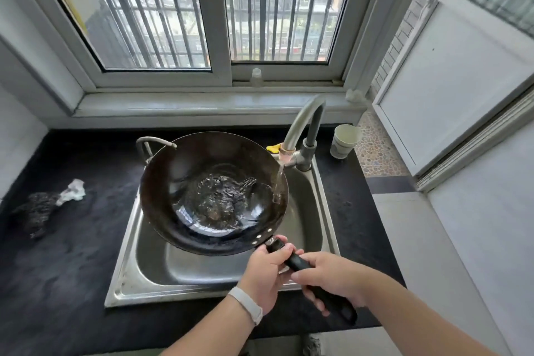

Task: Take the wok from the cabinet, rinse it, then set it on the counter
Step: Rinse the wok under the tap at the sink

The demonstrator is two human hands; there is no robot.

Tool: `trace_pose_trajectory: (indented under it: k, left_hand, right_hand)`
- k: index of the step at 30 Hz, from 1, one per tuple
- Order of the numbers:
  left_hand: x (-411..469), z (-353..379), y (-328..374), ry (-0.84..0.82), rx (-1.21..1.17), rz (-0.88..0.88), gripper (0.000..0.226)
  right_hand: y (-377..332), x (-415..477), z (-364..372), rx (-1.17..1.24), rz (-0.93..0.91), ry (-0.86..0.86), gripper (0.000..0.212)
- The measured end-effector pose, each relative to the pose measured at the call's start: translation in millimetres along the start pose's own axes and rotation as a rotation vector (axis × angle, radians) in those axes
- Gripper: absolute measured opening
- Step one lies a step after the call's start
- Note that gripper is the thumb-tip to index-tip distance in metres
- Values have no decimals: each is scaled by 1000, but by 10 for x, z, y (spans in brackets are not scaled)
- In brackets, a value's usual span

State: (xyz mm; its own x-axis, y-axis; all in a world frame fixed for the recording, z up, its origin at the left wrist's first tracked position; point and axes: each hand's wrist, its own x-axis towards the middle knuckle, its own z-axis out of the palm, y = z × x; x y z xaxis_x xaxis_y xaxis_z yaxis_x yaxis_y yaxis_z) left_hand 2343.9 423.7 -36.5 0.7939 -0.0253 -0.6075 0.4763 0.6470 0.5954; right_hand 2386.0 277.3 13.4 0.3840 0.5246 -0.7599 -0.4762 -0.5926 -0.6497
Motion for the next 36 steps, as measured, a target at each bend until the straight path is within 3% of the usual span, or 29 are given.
trace_pose_trajectory:
  k: [6, 14, 19, 25, 36]
  left_hand:
    - [50, 92, -128, 75, 39, 18, 10]
    - [103, 171, -291, 140, 65, 43, 10]
    - [138, 199, -347, 159, 70, 50, 12]
    - [137, 169, -398, 193, 108, 56, 21]
    - [146, 227, -353, 313, 143, 131, 19]
  right_hand:
    - [86, 5, -74, -147, -64, 101, 13]
    - [246, -11, -192, -113, -105, 81, 20]
    - [253, -22, -292, -113, -111, 41, 10]
    - [270, -2, -346, -119, -93, 26, 29]
    - [260, 50, -400, -142, -144, 45, 9]
